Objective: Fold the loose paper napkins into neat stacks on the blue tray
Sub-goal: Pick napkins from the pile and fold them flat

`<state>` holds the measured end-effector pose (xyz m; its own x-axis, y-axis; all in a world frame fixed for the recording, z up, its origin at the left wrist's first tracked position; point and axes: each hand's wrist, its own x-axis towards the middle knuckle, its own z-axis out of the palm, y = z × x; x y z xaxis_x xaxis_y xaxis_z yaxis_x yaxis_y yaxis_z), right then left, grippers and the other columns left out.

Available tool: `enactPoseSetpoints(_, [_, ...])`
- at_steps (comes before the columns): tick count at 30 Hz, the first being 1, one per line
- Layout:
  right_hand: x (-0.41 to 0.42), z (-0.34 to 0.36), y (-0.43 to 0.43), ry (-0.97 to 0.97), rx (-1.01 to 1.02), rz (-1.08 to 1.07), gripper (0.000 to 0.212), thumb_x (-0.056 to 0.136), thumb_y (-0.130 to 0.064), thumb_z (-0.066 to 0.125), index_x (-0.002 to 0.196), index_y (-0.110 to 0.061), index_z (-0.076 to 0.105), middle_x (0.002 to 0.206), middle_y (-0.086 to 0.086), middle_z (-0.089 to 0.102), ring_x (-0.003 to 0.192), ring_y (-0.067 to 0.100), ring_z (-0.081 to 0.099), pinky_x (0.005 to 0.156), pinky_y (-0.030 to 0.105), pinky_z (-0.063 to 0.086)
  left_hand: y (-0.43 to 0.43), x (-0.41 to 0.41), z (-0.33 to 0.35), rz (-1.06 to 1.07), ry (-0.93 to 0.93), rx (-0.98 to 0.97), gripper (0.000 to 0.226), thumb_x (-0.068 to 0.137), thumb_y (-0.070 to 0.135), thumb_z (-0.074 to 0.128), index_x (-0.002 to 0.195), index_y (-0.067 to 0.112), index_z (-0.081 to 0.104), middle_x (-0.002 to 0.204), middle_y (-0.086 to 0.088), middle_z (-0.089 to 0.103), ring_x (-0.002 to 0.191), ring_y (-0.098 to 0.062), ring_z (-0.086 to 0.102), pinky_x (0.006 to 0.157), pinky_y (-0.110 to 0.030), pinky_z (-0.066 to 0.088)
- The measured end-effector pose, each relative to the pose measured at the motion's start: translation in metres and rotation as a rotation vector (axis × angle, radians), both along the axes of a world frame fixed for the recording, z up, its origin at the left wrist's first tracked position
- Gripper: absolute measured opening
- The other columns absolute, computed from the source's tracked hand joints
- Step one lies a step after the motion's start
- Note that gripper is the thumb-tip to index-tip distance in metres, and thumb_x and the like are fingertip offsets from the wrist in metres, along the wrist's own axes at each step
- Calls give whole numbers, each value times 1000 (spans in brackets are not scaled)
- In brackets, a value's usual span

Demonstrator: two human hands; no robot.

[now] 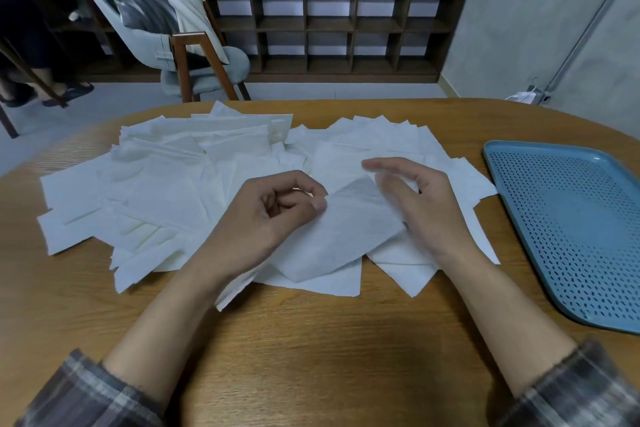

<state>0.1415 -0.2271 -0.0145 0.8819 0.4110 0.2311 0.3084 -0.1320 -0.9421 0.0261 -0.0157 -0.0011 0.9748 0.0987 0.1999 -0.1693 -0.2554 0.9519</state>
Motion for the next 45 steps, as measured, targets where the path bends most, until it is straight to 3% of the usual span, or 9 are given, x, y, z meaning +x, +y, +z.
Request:
enactPoseSetpoints(5, [-10, 7, 2, 11, -5, 232, 33, 94, -51, 63, 107, -27, 81, 114, -14, 78, 115, 1, 67, 93, 13, 46, -5, 2, 0, 82, -33, 8, 6, 96, 16, 75, 93, 18, 81, 79, -10, 75, 75, -14, 65, 69, -13, 45])
enactPoseSetpoints(9, [-14, 7, 3, 72, 21, 358, 23, 101, -43, 67, 82, -39, 78, 84, -19, 75, 83, 0, 70, 78, 15, 48, -5, 5, -6, 202, -29, 49, 7, 93, 19, 79, 93, 25, 83, 88, 4, 80, 88, -17, 73, 76, -22, 53])
enactPoseSetpoints(14, [-7, 2, 1, 28, 3, 142, 15, 100, -18, 72, 96, -6, 79, 96, 6, 80, 93, 20, 76, 84, 30, 56, -2, 5, -3, 184, -2, 70, 24, 89, 20, 83, 111, 27, 77, 81, -1, 77, 78, -8, 71, 74, -14, 50])
enactPoseSetpoints(22, [-11, 6, 1, 108, 53, 225, 38, 97, -11, 72, 131, -27, 68, 125, -10, 74, 118, 8, 69, 95, 25, 56, 1, 4, 1, 277, -11, -39, 32, 88, 12, 83, 118, 19, 72, 84, -1, 79, 56, -5, 62, 55, -14, 47])
enactPoseSetpoints(26, [-11, 4, 2, 83, 16, 226, 56, 96, -16, 75, 139, -47, 58, 140, -17, 64, 133, 9, 58, 114, 39, 48, -1, 5, 0, 241, -12, -70, 32, 89, 3, 81, 119, 9, 71, 72, 7, 75, 52, -1, 63, 53, -8, 45])
enactPoseSetpoints(31, [-13, 8, 2, 44, -19, 220, 67, 96, -12, 74, 148, -45, 49, 138, -37, 54, 127, -19, 49, 96, 2, 41, -4, 5, -2, 229, -6, -58, 31, 89, 4, 81, 119, 8, 71, 75, 6, 76, 51, 0, 61, 52, -7, 43])
enactPoseSetpoints(39, [-13, 6, 3, 22, -32, 217, 71, 97, -16, 75, 148, -54, 44, 150, -25, 51, 137, 4, 53, 116, 41, 48, 1, 8, -8, 279, -14, 10, 26, 88, 15, 84, 112, 21, 76, 75, 20, 71, 45, -4, 43, 51, -10, 38])
enactPoseSetpoints(42, [-14, 6, 3, -9, -19, 222, 69, 98, -14, 74, 149, -50, 44, 145, -33, 51, 133, -4, 53, 106, 24, 51, 1, 8, -11, 288, -13, 60, 23, 89, 20, 84, 109, 30, 78, 87, 22, 72, 55, -6, 45, 57, -14, 39])
enactPoseSetpoints(45, [-14, 8, 2, 0, 58, 245, 68, 98, -8, 72, 149, -42, 44, 140, -27, 56, 126, 2, 61, 95, 22, 55, 0, 9, -10, 307, -29, 117, 23, 93, 28, 80, 113, 36, 75, 117, 22, 71, 103, 2, 66, 78, -13, 46])
